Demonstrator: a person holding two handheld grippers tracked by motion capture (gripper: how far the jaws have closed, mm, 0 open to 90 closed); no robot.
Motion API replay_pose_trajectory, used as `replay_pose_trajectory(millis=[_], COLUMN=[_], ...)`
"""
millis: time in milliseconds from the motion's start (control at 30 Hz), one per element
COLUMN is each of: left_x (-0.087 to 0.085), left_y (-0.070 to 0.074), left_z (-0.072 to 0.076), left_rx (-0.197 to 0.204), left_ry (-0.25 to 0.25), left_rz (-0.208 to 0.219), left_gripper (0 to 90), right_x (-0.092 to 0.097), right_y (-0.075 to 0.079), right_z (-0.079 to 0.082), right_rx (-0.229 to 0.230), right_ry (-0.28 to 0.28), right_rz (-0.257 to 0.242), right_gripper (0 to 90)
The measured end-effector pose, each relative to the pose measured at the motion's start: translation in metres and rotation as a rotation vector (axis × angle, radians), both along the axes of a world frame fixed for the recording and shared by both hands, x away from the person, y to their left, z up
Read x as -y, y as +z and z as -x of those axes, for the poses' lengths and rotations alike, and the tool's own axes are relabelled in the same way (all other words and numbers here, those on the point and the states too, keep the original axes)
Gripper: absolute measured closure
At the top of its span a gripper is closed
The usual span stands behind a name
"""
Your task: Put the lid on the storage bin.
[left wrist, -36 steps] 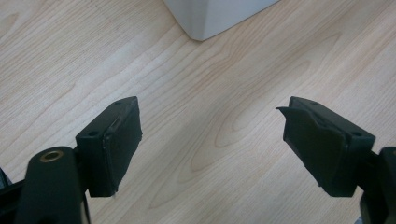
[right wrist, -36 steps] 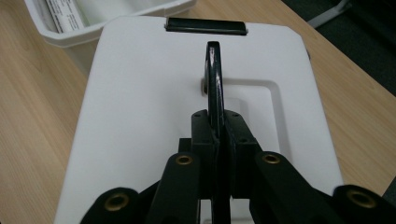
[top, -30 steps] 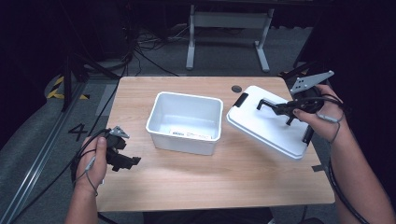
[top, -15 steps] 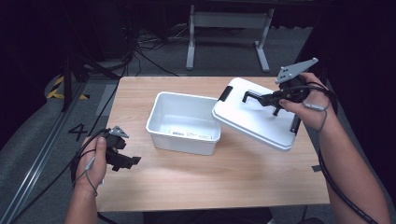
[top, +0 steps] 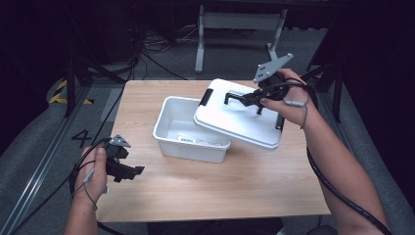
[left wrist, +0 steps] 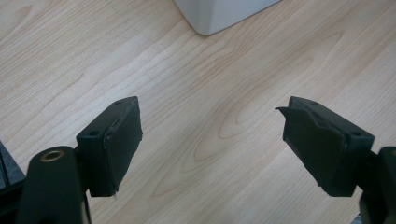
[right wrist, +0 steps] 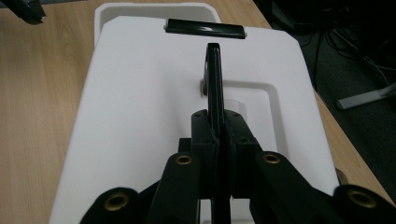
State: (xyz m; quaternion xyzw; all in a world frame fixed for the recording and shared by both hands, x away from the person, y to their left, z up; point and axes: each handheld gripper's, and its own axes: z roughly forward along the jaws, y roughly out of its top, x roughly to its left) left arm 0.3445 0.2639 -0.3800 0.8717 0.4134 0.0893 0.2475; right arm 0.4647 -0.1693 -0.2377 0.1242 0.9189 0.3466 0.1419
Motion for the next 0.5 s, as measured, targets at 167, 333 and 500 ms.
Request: replay_pose_trajectory(millis=[167,333,500], left_x=[-0.002,-0.003,-0.004], left_y=[0.000,0.000,0.000], left_z=[0.001,0.004,0.008], left_rx=[-0.001,0.002,0.001], left_ry=[0.004,0.013,0.021], left_rz=[0.007,0.006,0.000], left_gripper=[19.9,19.9,19.8], right_x=[-0.026,-0.048,-0.067], right_y=[-0.005,-0.009,-0.015], right_z=[-0.006,-0.010,-0.016], right_rx=[0.001,-0.003,-0.004], right_ry=[0.046,0.082,0.110], right_rz=[0.026,0.023,0.024], right_gripper=[85.3,85.3,85.3])
